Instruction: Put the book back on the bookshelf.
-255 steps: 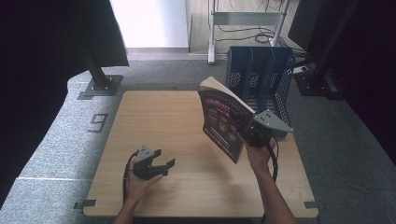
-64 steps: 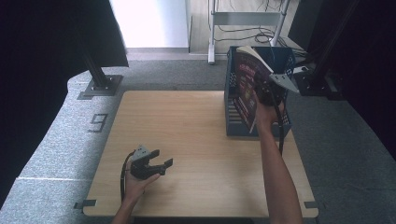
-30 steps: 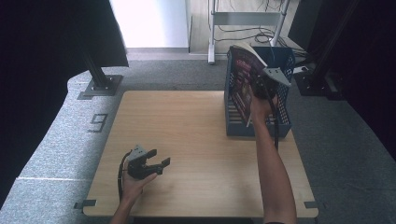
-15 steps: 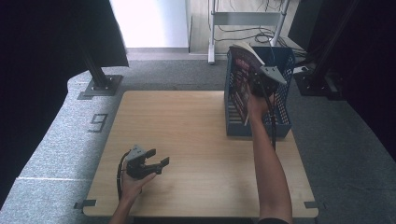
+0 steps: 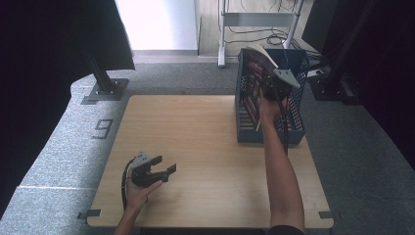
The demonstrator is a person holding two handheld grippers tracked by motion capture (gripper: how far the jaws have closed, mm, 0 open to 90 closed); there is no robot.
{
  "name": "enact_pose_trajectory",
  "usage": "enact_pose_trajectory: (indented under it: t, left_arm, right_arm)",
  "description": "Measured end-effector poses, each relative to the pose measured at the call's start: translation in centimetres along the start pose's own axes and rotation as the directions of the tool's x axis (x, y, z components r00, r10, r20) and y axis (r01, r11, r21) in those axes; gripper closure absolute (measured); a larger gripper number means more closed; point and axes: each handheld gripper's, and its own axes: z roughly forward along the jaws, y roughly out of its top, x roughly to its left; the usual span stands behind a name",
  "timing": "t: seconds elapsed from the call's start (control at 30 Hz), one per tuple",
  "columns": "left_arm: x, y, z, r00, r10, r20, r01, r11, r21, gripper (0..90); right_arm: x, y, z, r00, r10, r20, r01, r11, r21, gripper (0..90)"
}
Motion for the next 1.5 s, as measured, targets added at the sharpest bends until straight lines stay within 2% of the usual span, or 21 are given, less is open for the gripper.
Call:
enact_pose_trajectory:
  t: [0.47, 0.8, 1.0, 1.3, 1.5]
  left_arm:
    - [0.4, 0.0, -0.2, 0.9999, -0.005, -0.009, 0.005, 1.0, -0.006, 23.5]
    - [0.6, -0.1, -0.2, 0.9999, -0.01, -0.012, 0.01, 0.9999, -0.008, 23.6]
    - [0.6, -0.1, -0.2, 0.9999, -0.01, -0.013, 0.01, 0.9999, -0.007, 23.6]
    - [0.5, -0.1, -0.1, 1.0, -0.006, -0.003, 0.006, 1.0, -0.002, 23.6]
    - [0.4, 0.0, -0.2, 1.0, -0.009, 0.003, 0.009, 0.9999, -0.008, 23.6]
  right_arm:
    - [0.5, -0.5, 1.7, 0.9998, -0.017, -0.009, 0.017, 1.0, -0.009, 81.7]
    - [0.8, -2.7, 2.9, 0.9995, -0.027, -0.015, 0.027, 1.0, 0.01, 81.7]
    - [1.2, -4.1, 3.1, 0.9984, -0.05, -0.028, 0.051, 0.998, 0.029, 81.6]
    - [1.4, -5.1, 2.0, 0.9974, -0.064, -0.034, 0.066, 0.997, 0.046, 81.1]
    - [1.4, -5.5, 0.6, 0.9952, -0.078, -0.058, 0.084, 0.992, 0.092, 80.0]
